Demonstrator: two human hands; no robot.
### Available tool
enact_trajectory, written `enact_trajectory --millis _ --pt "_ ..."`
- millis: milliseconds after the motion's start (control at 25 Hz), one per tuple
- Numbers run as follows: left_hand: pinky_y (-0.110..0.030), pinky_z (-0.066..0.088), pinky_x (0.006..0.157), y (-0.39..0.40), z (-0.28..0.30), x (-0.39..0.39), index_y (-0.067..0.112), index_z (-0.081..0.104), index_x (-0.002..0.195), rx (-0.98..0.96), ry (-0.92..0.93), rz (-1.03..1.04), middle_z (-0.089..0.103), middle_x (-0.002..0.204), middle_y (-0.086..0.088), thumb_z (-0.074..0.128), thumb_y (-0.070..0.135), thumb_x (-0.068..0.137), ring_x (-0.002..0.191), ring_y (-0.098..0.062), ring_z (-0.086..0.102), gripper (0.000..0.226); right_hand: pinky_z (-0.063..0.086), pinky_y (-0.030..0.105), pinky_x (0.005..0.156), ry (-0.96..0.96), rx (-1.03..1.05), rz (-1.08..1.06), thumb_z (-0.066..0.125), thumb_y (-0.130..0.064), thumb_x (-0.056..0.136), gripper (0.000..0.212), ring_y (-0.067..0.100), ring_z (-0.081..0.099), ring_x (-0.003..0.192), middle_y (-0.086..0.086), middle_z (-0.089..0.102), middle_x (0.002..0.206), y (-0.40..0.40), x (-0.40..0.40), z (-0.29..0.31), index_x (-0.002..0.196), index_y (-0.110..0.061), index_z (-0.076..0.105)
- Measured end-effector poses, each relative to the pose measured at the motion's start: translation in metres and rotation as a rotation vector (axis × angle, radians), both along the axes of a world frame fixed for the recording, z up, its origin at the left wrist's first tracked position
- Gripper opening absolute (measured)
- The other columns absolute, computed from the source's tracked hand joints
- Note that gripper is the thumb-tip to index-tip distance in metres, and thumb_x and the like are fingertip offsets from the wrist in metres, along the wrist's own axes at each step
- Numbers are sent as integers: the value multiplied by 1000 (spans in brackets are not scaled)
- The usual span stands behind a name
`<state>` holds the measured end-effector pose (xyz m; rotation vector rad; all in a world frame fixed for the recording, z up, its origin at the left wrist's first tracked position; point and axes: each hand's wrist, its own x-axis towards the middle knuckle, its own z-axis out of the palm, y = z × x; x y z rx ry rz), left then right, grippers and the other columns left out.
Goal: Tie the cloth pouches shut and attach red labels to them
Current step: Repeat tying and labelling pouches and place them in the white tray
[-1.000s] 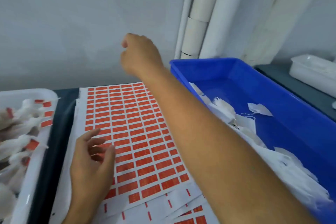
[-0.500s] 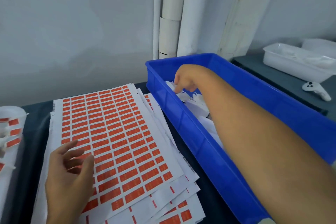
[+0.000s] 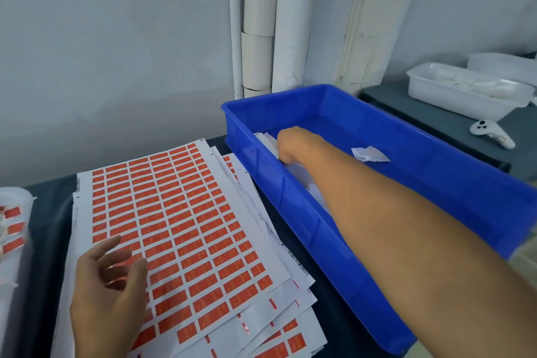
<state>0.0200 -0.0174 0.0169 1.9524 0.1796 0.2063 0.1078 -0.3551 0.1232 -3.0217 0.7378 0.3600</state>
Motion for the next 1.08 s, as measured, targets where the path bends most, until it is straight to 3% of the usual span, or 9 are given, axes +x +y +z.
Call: enact_trajectory --millis 80,280,600,760,880,960,1000,1080 --pt "-55 58 84 0 1 0 31 47 127 2 5 -1 63 123 -4 77 21 90 96 -27 64 48 44 36 67 -19 -37 17 71 -21 89 23 20 49 68 2 54 85 -4 0 -7 79 -16 51" --pt "-51 58 81 0 0 0 34 47 124 9 -4 12 60 113 4 77 21 90 93 -24 64 47 35 31 51 -143 -73 -15 65 -15 93 21 19 52 66 2 56 80 -17 -1 -12 77 -17 51" --pt "-51 61 77 2 -4 1 42 44 118 25 -12 26 60 110 7 77 24 90 84 -17 63 48 45 29 55 -105 155 -124 67 -11 85 11 23 53 60 7 58 70 -30 3 10 77 -9 60" --pt "-48 63 73 4 -7 2 46 42 117 31 -8 33 60 110 9 77 25 90 80 -12 62 50 41 26 49 -221 191 -193 57 -10 90 15 22 49 54 8 53 66 -41 3 16 76 -9 56" --pt "-48 63 70 5 -10 2 49 41 117 34 -8 34 59 108 11 77 27 89 79 -13 63 51 51 33 61 -215 115 -124 54 -10 98 11 25 59 73 12 58 82 -41 4 25 92 -6 63" --pt "-49 63 69 6 -11 2 52 39 116 38 -10 31 59 109 12 77 29 89 79 -13 63 52 58 37 83 -149 51 -67 53 -4 99 22 29 68 100 15 69 109 -39 4 36 114 -3 69" --pt "-49 63 69 7 -11 2 53 39 116 39 -9 30 59 109 13 77 30 89 79 -12 63 53 58 39 93 -136 31 -46 51 -1 99 30 31 67 112 15 69 122 -36 4 44 123 -4 69" --pt "-50 63 70 8 -11 1 55 38 114 33 -10 33 58 108 15 77 30 89 79 -12 63 53 55 41 100 -204 11 20 52 0 97 34 33 64 119 17 67 130 -28 3 62 127 -6 68"
